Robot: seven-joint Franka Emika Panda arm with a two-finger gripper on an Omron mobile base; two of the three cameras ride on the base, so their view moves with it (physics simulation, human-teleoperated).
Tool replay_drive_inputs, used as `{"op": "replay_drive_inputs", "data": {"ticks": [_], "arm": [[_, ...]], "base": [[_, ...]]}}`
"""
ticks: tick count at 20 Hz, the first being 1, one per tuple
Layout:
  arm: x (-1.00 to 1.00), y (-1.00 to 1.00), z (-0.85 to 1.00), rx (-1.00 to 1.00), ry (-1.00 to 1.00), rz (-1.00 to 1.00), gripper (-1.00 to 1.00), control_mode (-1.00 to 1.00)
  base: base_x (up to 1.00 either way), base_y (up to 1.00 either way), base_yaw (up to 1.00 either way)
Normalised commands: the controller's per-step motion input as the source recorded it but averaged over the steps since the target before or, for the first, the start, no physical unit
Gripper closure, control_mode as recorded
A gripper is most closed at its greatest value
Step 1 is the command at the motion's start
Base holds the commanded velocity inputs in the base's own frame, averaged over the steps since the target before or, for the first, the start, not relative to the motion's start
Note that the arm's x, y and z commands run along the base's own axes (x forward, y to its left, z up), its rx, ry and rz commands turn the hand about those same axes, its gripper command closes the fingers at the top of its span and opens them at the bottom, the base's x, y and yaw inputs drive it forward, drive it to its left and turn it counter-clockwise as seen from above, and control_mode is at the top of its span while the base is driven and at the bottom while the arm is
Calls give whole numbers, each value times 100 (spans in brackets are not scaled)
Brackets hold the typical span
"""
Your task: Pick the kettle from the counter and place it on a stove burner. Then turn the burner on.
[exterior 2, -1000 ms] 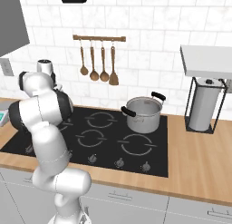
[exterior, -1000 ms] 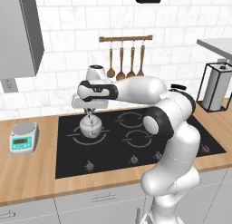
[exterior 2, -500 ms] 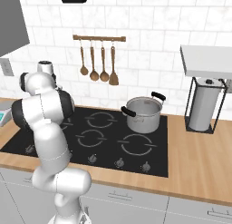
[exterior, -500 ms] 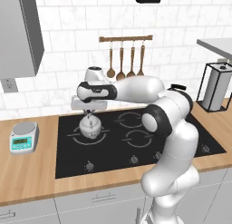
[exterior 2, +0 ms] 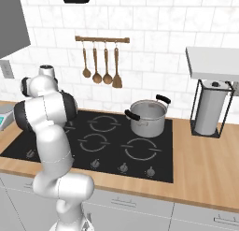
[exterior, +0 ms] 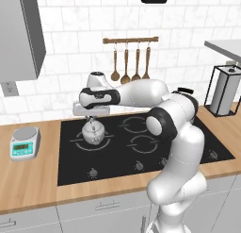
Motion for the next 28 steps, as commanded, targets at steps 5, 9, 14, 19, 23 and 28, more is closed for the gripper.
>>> {"op": "replay_drive_inputs", "data": {"ticks": [5,9,14,19,23,28], "arm": [[0,0,0,0,0,0,-100,-100],[0,0,0,0,0,0,-100,-100],[0,0,0,0,0,0,-100,-100],[-1,0,26,0,-3,0,-100,-100],[-36,0,55,0,0,4,-100,-100],[-97,0,38,0,-3,-1,-100,-100]], "base": [[0,0,0],[0,0,0],[0,0,0],[0,0,0],[0,0,0],[0,0,0]]}}
